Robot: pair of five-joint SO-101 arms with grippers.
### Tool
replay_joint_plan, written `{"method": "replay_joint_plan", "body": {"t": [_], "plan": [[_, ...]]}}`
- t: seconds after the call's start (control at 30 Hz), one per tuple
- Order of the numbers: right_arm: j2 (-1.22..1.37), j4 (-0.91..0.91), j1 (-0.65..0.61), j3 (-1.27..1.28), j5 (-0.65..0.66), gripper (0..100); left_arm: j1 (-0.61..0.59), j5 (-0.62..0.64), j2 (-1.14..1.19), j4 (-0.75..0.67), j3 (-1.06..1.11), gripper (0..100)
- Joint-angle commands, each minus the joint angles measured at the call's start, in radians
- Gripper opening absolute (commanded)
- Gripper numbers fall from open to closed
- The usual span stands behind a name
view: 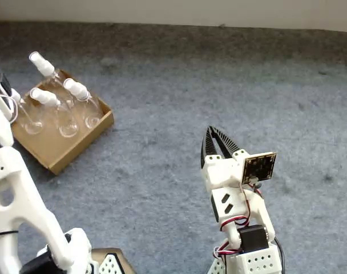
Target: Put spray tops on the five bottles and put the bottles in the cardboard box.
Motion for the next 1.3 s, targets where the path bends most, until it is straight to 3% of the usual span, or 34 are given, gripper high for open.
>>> {"method": "replay_joint_plan", "body": {"t": [0.0, 0.53, 0.73, 1.03, 1.27], "plan": [[-0.007, 0.005, -0.005, 0.117, 0.009, 0.5, 0.001, -0.057, -0.074, -0.117, 0.084, 8], [-0.007, 0.005, -0.005, 0.117, 0.009, 0.5, -0.007, -0.064, -0.074, -0.361, 0.398, 8], [-0.007, 0.005, -0.005, 0.117, 0.009, 0.5, -0.007, -0.063, -0.097, -0.362, 0.456, 8], [-0.007, 0.005, -0.005, 0.117, 0.009, 0.5, 0.028, -0.064, -0.369, -0.361, 0.618, 8], [-0.007, 0.005, -0.005, 0.117, 0.009, 0.5, 0.076, -0.063, -0.371, -0.365, 0.657, 8]]}}
